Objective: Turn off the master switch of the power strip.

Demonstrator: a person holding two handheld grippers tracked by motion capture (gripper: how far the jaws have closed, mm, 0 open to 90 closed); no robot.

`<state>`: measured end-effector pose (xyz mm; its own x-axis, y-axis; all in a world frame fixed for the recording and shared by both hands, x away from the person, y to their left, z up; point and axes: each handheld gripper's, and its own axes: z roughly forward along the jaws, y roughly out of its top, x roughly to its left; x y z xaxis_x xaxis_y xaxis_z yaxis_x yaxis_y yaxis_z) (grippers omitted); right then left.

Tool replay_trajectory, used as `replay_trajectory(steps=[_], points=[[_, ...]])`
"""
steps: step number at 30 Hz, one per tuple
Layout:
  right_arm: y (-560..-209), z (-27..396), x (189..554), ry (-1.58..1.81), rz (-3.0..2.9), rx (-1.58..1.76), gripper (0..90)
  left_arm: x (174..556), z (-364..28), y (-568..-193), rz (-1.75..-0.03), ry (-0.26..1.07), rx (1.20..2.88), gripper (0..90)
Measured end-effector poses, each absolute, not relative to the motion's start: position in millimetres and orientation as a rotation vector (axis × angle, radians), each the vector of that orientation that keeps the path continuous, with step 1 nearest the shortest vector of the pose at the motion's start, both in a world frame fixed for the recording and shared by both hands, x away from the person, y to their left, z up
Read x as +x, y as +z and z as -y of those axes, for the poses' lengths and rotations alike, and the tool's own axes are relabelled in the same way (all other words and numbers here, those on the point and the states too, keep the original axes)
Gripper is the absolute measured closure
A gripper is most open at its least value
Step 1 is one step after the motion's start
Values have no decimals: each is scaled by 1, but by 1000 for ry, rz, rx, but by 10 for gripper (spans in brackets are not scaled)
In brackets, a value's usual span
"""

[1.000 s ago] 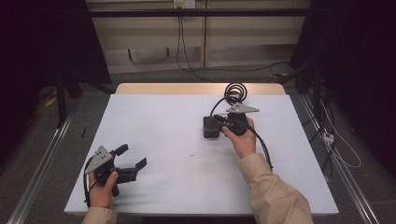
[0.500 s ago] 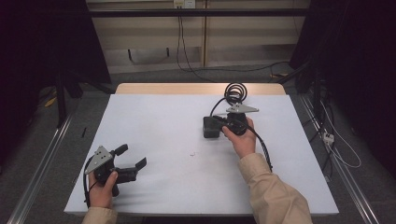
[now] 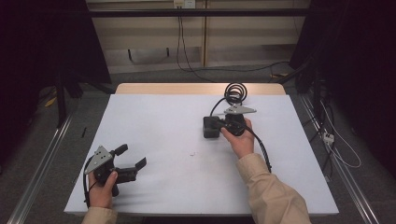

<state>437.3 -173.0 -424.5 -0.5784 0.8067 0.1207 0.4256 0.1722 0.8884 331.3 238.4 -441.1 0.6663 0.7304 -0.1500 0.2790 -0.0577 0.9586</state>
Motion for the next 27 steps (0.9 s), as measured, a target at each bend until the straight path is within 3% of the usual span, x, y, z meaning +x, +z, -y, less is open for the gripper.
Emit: replay_trajectory(steps=[27], points=[[-430, 172, 438, 1316, -2099, 1160, 900, 331, -238, -441, -840, 448, 1636, 44]])
